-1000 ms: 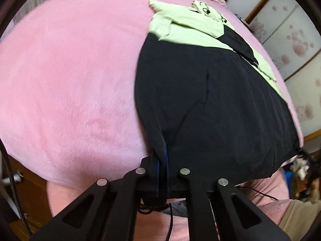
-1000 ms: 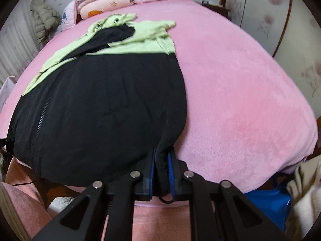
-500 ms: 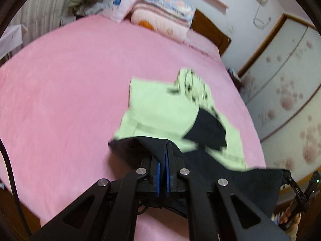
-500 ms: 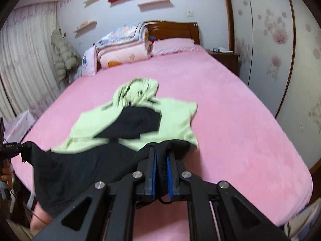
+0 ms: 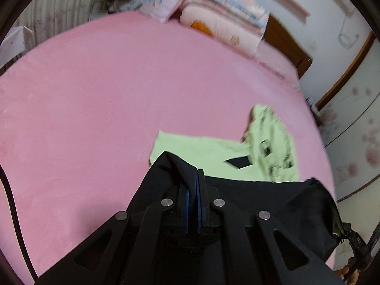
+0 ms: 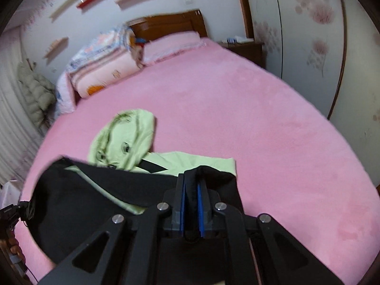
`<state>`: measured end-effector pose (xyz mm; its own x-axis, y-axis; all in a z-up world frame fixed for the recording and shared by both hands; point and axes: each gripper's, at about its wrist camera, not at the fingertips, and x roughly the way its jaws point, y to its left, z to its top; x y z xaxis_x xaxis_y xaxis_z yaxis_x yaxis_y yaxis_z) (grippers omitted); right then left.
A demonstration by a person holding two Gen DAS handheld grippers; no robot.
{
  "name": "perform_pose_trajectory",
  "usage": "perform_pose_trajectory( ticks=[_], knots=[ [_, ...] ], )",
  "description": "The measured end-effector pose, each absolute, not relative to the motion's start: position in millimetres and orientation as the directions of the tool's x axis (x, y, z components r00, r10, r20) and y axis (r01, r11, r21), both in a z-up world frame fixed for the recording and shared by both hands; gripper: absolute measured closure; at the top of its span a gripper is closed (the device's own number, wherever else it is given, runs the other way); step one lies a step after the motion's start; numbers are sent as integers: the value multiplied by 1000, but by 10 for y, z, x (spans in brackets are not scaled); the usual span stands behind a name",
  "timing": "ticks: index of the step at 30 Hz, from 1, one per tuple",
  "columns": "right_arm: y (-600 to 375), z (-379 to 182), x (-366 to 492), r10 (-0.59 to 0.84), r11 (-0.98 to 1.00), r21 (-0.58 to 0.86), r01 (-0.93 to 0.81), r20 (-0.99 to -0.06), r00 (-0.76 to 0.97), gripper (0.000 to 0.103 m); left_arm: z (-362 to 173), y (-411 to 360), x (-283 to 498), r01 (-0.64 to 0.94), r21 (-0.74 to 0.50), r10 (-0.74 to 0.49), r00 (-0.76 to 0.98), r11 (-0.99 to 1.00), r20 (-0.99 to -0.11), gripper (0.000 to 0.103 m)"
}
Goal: Fold large clothes
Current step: 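Lift the black hem with both tools and carry it toward the hood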
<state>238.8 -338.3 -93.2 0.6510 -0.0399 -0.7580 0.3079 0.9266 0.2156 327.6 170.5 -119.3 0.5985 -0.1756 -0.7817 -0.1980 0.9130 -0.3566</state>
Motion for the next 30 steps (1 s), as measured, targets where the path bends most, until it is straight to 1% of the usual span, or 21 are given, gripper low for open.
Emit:
perform_pose_trajectory(
  ticks=[3,4,5,6,9,10,11,12,13,14,16,17,19,20,23,25,27,30],
  knots=[
    [-3329,-1332,2664,-55,928,173,330,-812,581,94,-1569,1611,3532,-224,-302,-143,532,927,-834,99],
    [-3334,-1454,2727,-67,927,153,342,-830,554,90,-1681,1610,3581,-237,-289,-135,509,928,-850,97],
    [-3341,-1511,2740,-73,925,145,350,-839,540,89,-1766,1623,3618,-240,-291,-144,490,926,-860,92],
    [-3370,-1570,2754,-62,922,156,355,-844,533,89,-1809,1645,3647,-235,-299,-157,480,925,-863,81],
    [-3483,-1560,2704,8,915,232,330,-828,560,83,-1832,1691,3673,-182,-350,-226,484,919,-846,64],
    [-3526,-1516,2676,25,916,249,313,-818,575,79,-1788,1698,3663,-152,-353,-239,493,923,-837,60],
    [-3548,-1480,2623,33,919,255,300,-810,586,72,-1730,1707,3647,-123,-350,-244,508,929,-826,50],
    [-3583,-1414,2583,39,924,258,282,-799,600,66,-1673,1721,3624,-102,-345,-245,524,933,-816,42],
    [-3618,-1346,2549,45,928,261,266,-787,616,57,-1597,1746,3594,-82,-340,-244,546,937,-802,38],
    [-3627,-1298,2546,50,930,268,253,-773,632,52,-1532,1766,3584,-69,-340,-245,563,938,-790,33],
    [-3676,-1183,2469,63,936,278,217,-739,671,48,-1408,1810,3550,-36,-348,-261,591,937,-763,33],
    [-3687,-1141,2461,60,943,265,200,-727,684,45,-1363,1830,3535,-14,-349,-271,601,937,-752,33],
    [-3671,-1120,2434,40,963,213,164,-719,694,44,-1323,1861,3483,25,-325,-272,609,945,-745,33],
    [-3641,-1137,2435,27,978,160,131,-726,688,44,-1325,1868,3456,48,-303,-269,608,952,-747,33],
    [-3569,-1247,2426,-30,997,27,78,-759,650,44,-1414,1871,3371,116,-179,-213,591,977,-778,33],
    [-3541,-1333,2380,-55,998,-36,43,-776,628,44,-1485,1918,3281,144,-103,-168,581,984,-796,33],
    [-3534,-1401,2324,-67,997,-67,23,-786,615,44,-1547,1998,3204,157,-80,-156,566,984,-809,33],
    [-3512,-1483,2239,-63,997,-81,-3,-796,601,44,-1597,2093,3113,168,-93,-172,550,981,-818,33]
  ],
)
